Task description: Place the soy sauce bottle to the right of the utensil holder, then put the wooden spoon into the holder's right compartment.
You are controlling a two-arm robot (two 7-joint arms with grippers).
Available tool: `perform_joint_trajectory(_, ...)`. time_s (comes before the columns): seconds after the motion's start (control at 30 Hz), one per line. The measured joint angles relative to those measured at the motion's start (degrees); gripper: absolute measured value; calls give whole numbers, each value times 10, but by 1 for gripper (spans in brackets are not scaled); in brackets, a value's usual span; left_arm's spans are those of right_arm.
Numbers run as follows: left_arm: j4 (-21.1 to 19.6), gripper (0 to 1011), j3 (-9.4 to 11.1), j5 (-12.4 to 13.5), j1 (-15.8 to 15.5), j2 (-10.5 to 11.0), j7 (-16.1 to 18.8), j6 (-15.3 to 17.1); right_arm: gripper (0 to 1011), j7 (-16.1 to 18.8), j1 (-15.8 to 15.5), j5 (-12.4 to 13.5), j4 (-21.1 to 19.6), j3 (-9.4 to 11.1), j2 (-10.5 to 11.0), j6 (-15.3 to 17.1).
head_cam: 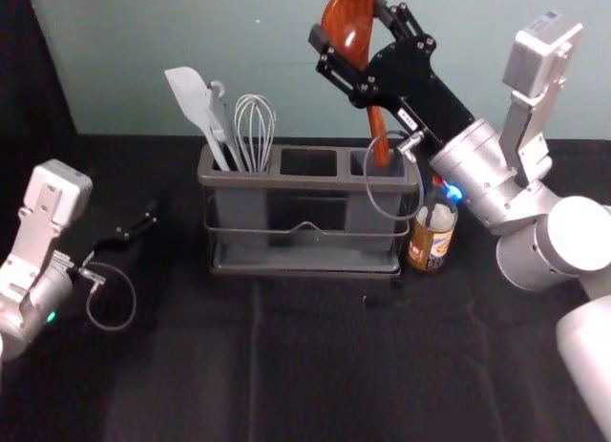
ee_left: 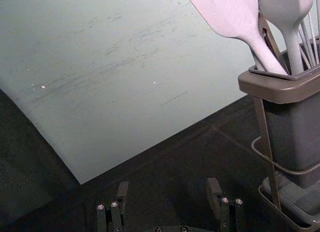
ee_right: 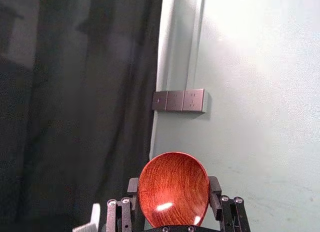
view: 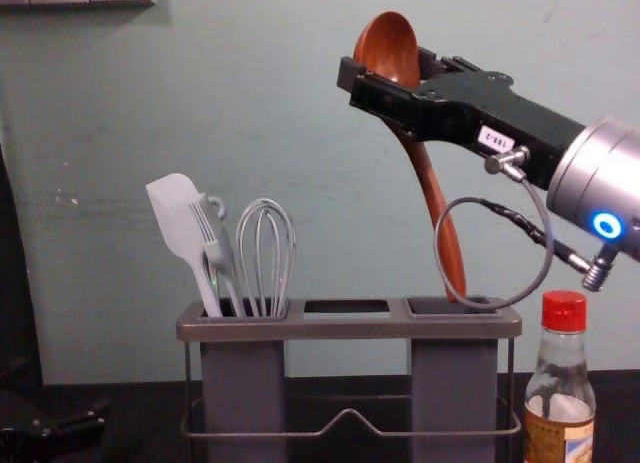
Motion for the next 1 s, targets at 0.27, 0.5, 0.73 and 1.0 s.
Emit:
perform_joint_trajectory(0.27,0,1000,0,0,0,0,0,0,837,3,2,15,45,5,-20,-77)
perform_joint_trajectory(0.5,0,1000,0,0,0,0,0,0,837,14,0,24,75,14,-37,-132)
perform_joint_trajectory(0.73,0,1000,0,0,0,0,0,0,837,22,-5,28,92,18,-45,-151)
perform_joint_trajectory(1.0,0,1000,0,0,0,0,0,0,837,33,-17,33,109,20,-50,-165)
